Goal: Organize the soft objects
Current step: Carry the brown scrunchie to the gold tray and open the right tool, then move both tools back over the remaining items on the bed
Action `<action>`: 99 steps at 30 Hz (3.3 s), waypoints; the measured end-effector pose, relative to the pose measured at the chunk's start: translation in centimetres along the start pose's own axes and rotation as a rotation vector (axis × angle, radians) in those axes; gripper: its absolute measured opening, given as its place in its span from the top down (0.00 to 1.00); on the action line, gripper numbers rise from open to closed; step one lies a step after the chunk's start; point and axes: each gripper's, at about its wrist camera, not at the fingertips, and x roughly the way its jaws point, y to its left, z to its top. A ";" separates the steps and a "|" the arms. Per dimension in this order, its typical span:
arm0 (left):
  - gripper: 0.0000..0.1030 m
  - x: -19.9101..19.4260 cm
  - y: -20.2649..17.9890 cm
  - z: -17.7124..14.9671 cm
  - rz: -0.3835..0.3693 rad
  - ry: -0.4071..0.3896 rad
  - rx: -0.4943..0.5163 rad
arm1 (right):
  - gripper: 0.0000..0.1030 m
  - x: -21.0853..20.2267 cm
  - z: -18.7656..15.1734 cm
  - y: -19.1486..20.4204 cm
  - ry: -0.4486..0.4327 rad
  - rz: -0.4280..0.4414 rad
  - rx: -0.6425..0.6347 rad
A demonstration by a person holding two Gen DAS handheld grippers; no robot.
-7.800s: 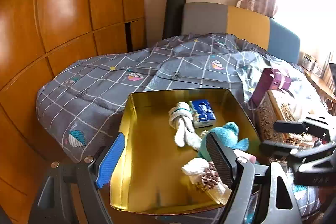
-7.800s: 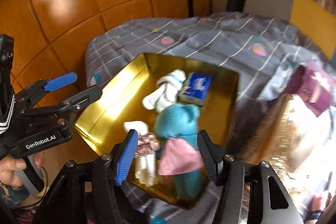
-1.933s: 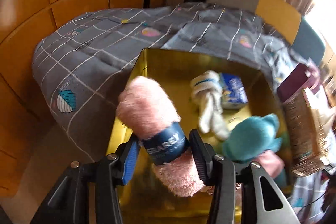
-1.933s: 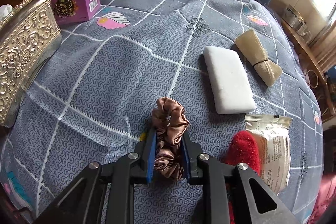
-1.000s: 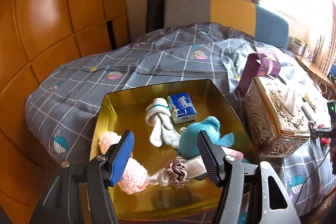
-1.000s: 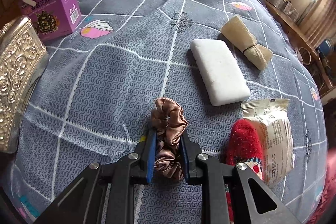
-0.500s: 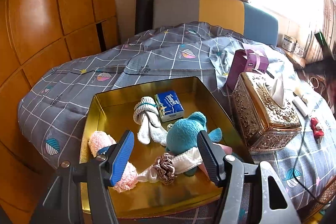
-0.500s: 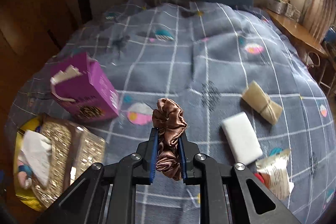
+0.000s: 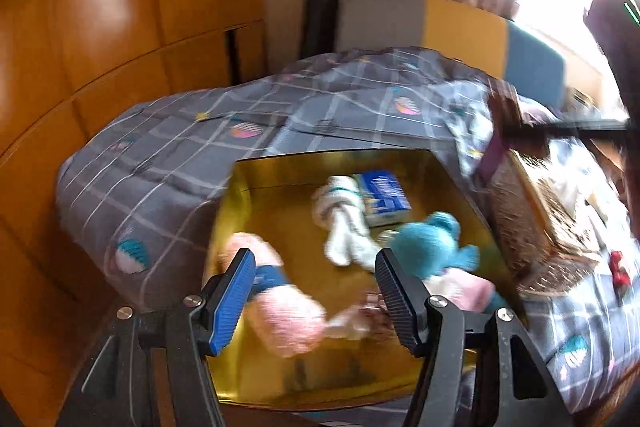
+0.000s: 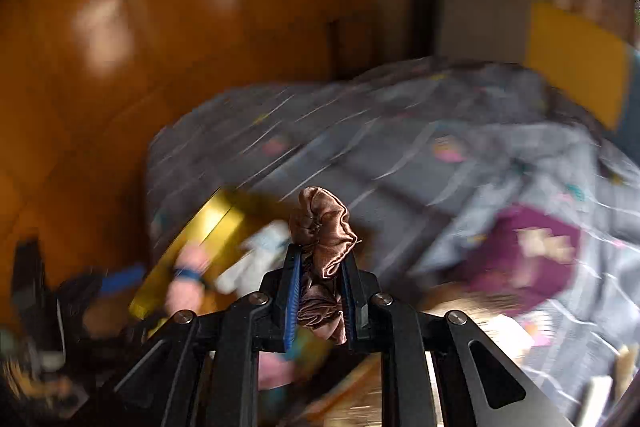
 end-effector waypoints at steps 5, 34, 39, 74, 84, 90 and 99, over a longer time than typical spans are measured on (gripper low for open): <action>0.39 0.0 2.8 0.2 0.066 -0.016 -0.074 | 0.82 5.0 -2.5 4.5 0.095 0.067 -0.064; 0.39 -1.4 -0.7 -0.4 0.021 -0.060 0.038 | 0.45 1.8 -6.6 4.7 -0.090 -0.161 0.033; 0.39 -1.7 -1.8 -0.3 -0.004 -0.063 0.066 | 0.39 -1.3 -7.7 3.0 -0.150 -0.222 0.054; 0.39 -5.4 -19.9 1.6 -0.238 -0.146 0.459 | 0.16 -24.2 -29.0 -27.2 -0.273 -1.074 0.797; 0.39 -5.2 -26.4 1.3 -0.315 -0.133 0.582 | 0.14 -25.7 -32.7 -29.4 -0.329 -0.940 1.084; 0.39 -4.6 -30.2 0.7 -0.366 -0.100 0.644 | 0.12 -25.9 -32.8 -29.6 -0.360 -0.925 1.109; 0.39 -4.1 -35.2 -0.4 -0.409 -0.075 0.723 | 0.12 -27.1 -34.2 -29.8 -0.421 -0.904 1.196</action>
